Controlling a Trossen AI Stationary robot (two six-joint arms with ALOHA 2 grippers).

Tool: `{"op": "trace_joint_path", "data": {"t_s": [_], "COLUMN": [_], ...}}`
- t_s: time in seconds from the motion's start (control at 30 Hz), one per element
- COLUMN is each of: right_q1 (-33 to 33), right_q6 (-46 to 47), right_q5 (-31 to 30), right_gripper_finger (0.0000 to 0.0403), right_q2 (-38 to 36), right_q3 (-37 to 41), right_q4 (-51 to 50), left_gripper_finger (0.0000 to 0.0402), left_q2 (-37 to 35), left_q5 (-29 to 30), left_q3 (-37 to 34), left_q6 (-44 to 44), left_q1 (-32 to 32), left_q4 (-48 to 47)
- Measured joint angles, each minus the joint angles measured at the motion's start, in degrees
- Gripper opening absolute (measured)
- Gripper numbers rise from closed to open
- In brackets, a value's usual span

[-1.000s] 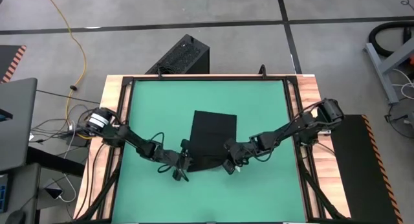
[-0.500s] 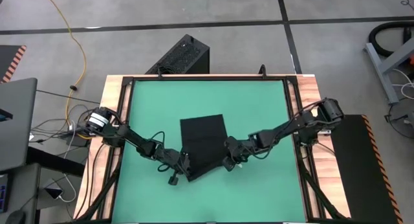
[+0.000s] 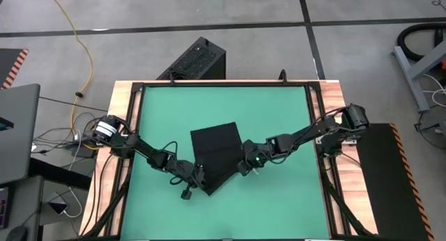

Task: Roll towel
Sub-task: Roll the black towel

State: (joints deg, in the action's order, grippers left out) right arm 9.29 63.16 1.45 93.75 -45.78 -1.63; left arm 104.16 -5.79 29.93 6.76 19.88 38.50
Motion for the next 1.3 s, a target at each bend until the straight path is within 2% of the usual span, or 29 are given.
{"op": "trace_joint_path", "data": {"t_s": [0.4, 0.57, 0.63, 0.73, 0.8, 0.87, 0.93, 1.07, 1.3], "right_q1": [-3.9, -4.5, -4.7, -4.8, -4.3, -4.0, -3.7, -3.6, -3.3], "right_q6": [-0.8, -1.7, -1.7, -2.1, -2.2, -2.3, -2.3, -2.6, -3.7], "right_q5": [-0.1, -2.3, -2.4, -2.6, -2.8, -3.1, -3.2, -3.2, -4.3], "right_gripper_finger": [0.0015, 0.0015, 0.0015, 0.0015, 0.0015, 0.0015, 0.0015, 0.0015, 0.0015], "right_q2": [0.0, 0.1, 0.1, 0.1, 0.1, 0.1, 0.1, 0.1, 0.1], "right_q3": [0.1, 0.3, 0.2, 0.2, 0.2, 0.2, 0.2, 0.1, 0.1], "right_q4": [-1.6, -2.6, -3.1, -3.4, -3.2, -3.0, -2.8, -2.6, -2.4], "left_gripper_finger": [0.0, 0.0, 0.0, 0.0, 0.0, 0.0, 0.0, 0.0015, 0.0089], "left_q2": [-0.2, -4.6, -7.8, -11.5, -11.4, -10.7, -9.9, -8.1, -4.6], "left_q5": [-2.9, -2.1, 3.1, 20.4, 31.9, 39.1, 41.8, 40.3, 40.7], "left_q3": [0.0, -0.2, -0.2, 1.1, 2.6, 4.1, 5.3, 6.9, 12.5], "left_q6": [1.7, 3.3, 3.3, -1.7, -7.7, -12.9, -15.1, -12.6, -12.1], "left_q1": [0.3, 2.2, 3.6, 7.8, 10.9, 13.1, 14.2, 15.0, 16.6], "left_q4": [0.6, -1.9, -3.9, -6.1, -7.0, -7.1, -6.9, -9.9, -15.9]}}
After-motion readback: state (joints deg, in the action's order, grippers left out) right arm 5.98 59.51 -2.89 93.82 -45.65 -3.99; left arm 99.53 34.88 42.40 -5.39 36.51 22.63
